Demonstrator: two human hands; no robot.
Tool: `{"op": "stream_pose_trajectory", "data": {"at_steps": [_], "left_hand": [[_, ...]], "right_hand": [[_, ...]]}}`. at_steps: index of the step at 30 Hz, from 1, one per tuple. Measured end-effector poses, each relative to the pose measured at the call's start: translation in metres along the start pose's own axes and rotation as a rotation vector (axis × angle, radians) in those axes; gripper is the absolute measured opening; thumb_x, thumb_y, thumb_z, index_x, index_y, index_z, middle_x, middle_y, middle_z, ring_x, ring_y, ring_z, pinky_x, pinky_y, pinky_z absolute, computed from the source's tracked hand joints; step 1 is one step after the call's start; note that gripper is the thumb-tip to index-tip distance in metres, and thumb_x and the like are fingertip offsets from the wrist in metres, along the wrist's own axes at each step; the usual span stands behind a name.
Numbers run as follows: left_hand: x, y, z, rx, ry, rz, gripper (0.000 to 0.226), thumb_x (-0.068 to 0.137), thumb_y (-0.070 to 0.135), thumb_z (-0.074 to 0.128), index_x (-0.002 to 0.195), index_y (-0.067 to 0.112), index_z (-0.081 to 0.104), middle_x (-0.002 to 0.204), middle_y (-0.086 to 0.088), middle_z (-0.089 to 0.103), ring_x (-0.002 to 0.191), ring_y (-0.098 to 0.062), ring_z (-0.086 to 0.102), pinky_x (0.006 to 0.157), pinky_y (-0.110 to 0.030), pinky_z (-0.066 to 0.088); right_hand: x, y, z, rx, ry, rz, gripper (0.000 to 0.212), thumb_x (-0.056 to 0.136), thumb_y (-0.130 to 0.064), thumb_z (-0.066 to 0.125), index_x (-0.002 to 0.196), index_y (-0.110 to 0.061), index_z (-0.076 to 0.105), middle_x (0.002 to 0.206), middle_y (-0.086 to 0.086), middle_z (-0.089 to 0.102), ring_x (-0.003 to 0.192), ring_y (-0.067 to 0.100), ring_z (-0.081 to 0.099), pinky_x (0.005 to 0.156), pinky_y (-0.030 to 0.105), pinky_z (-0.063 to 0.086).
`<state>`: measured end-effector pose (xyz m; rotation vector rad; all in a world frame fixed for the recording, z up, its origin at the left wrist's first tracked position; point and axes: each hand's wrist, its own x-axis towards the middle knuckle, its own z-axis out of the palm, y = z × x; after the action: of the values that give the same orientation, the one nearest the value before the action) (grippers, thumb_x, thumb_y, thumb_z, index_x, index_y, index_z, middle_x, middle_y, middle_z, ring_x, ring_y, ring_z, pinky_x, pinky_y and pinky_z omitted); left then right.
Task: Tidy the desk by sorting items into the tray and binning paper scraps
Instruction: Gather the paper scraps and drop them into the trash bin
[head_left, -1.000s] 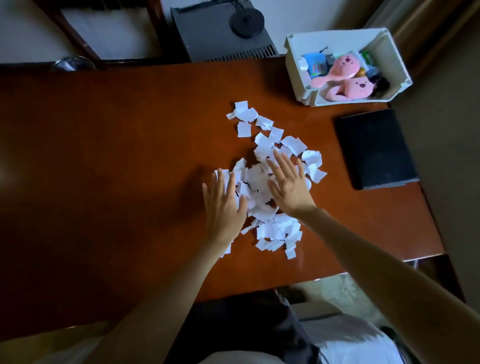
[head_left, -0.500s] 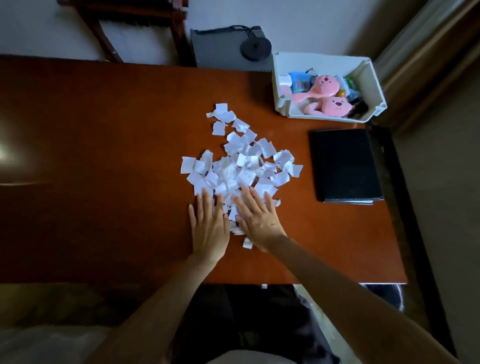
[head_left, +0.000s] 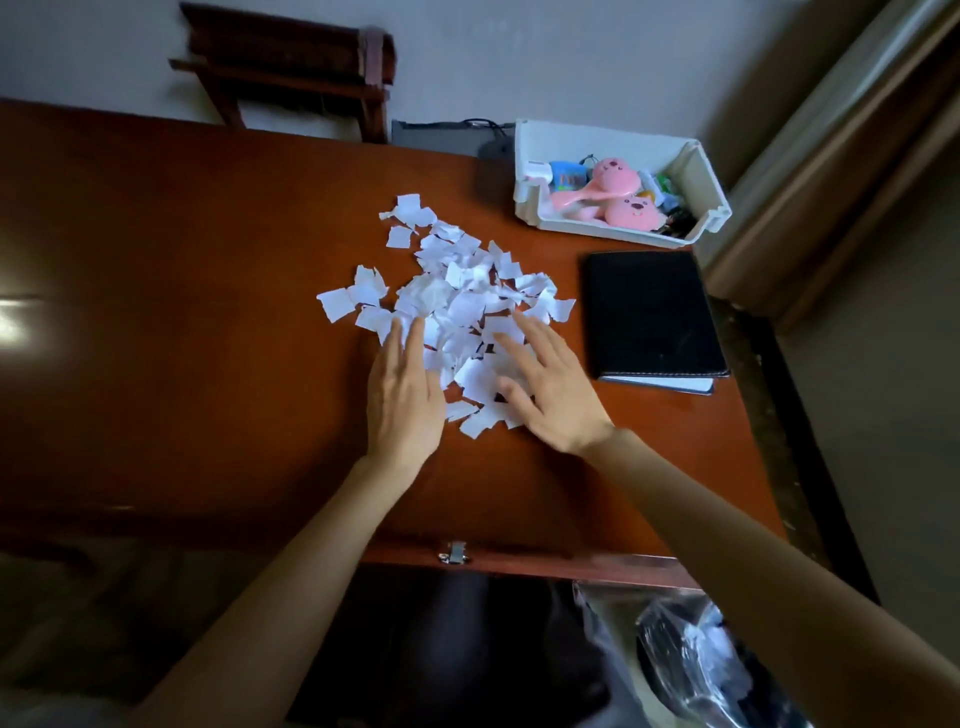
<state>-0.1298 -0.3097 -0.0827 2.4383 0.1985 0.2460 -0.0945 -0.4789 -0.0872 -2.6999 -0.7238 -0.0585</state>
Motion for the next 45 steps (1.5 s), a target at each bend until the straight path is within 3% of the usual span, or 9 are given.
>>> {"op": "stream_pose_trajectory", "data": {"at_steps": [7,13,16,20,25,29,33,38,45], "left_hand": [[-0.031,-0.020,-0.001,0.106,-0.076,0.129,0.045,0.094,-0.001,0.036,0.138,0.010,0.044,0.150,-0.007,0.036,0.142,-0.022,0.026,0.117,-0.030,0.018],[-0.048,-0.012,0.012,0.184,-0.032,0.229,0.037,0.093,0.012,0.040,0.128,0.010,0.053,0.134,-0.008,0.052,0.128,-0.024,0.043,0.116,-0.038,0.024],[-0.048,-0.009,0.019,0.298,0.052,0.281,0.044,0.089,0.020,0.048,0.131,0.011,0.044,0.138,-0.014,0.039,0.132,-0.031,0.035,0.110,-0.041,0.029],[-0.031,-0.009,0.024,0.404,-0.161,0.195,0.063,0.095,0.040,0.036,0.149,0.029,0.006,0.159,-0.006,-0.002,0.146,-0.030,-0.004,0.118,-0.045,0.008],[-0.013,-0.006,0.030,0.484,-0.108,0.235,0.044,0.097,0.041,0.031,0.140,0.031,0.032,0.142,-0.004,0.035,0.130,-0.025,0.030,0.105,-0.038,0.026],[-0.009,0.005,0.037,0.476,-0.049,0.237,0.035,0.099,0.029,0.036,0.133,0.022,0.040,0.135,-0.008,0.039,0.123,-0.026,0.037,0.098,-0.036,0.037],[-0.012,0.011,0.036,0.469,0.008,0.230,0.035,0.100,0.020,0.037,0.134,0.015,0.038,0.134,-0.011,0.043,0.117,-0.028,0.050,0.085,-0.035,0.047],[-0.013,0.008,0.032,0.280,0.108,0.199,0.032,0.099,0.014,0.041,0.129,0.006,0.047,0.125,-0.015,0.056,0.109,-0.031,0.058,0.082,-0.034,0.048],[-0.007,0.023,0.020,-0.280,0.136,0.074,0.028,0.095,0.015,0.049,0.117,0.000,0.059,0.106,-0.019,0.064,0.084,-0.031,0.064,0.062,-0.014,0.045]], "right_hand": [[-0.038,-0.009,0.013,-0.046,-0.136,-0.034,0.045,0.099,-0.041,0.031,0.142,-0.027,0.037,0.154,0.000,0.030,0.145,0.016,0.019,0.117,0.032,0.010],[-0.079,0.007,-0.003,0.059,0.059,0.081,0.040,0.095,-0.036,0.047,0.129,-0.015,0.050,0.148,0.007,0.036,0.141,0.023,0.027,0.111,0.028,0.022],[-0.075,0.007,0.001,-0.005,0.120,0.140,0.064,0.087,-0.054,0.050,0.140,-0.021,0.033,0.155,0.007,0.019,0.145,0.025,0.010,0.115,0.039,0.019],[-0.055,0.002,0.008,-0.123,-0.028,0.188,0.072,0.086,-0.065,0.040,0.146,-0.038,0.012,0.159,0.001,0.003,0.146,0.026,0.002,0.114,0.048,0.017],[-0.038,0.008,0.013,-0.207,-0.003,0.128,0.047,0.094,-0.054,0.033,0.138,-0.039,0.034,0.138,0.003,0.038,0.127,0.025,0.033,0.103,0.043,0.030],[-0.033,0.008,0.015,-0.197,0.102,0.099,0.034,0.097,-0.041,0.038,0.125,-0.025,0.048,0.120,0.008,0.045,0.110,0.026,0.044,0.085,0.037,0.045],[-0.033,0.006,0.017,-0.221,0.188,0.092,0.025,0.099,-0.024,0.038,0.117,-0.011,0.049,0.113,0.012,0.050,0.095,0.030,0.056,0.064,0.031,0.039],[-0.032,0.009,0.016,-0.149,0.227,0.164,0.018,0.098,-0.014,0.042,0.110,-0.005,0.050,0.104,0.014,0.059,0.086,0.034,0.062,0.063,0.035,0.044],[-0.033,0.012,-0.008,0.451,0.334,0.461,0.026,0.096,-0.017,0.046,0.115,-0.001,0.056,0.096,0.019,0.065,0.076,0.017,0.055,0.063,0.023,0.041]]}}
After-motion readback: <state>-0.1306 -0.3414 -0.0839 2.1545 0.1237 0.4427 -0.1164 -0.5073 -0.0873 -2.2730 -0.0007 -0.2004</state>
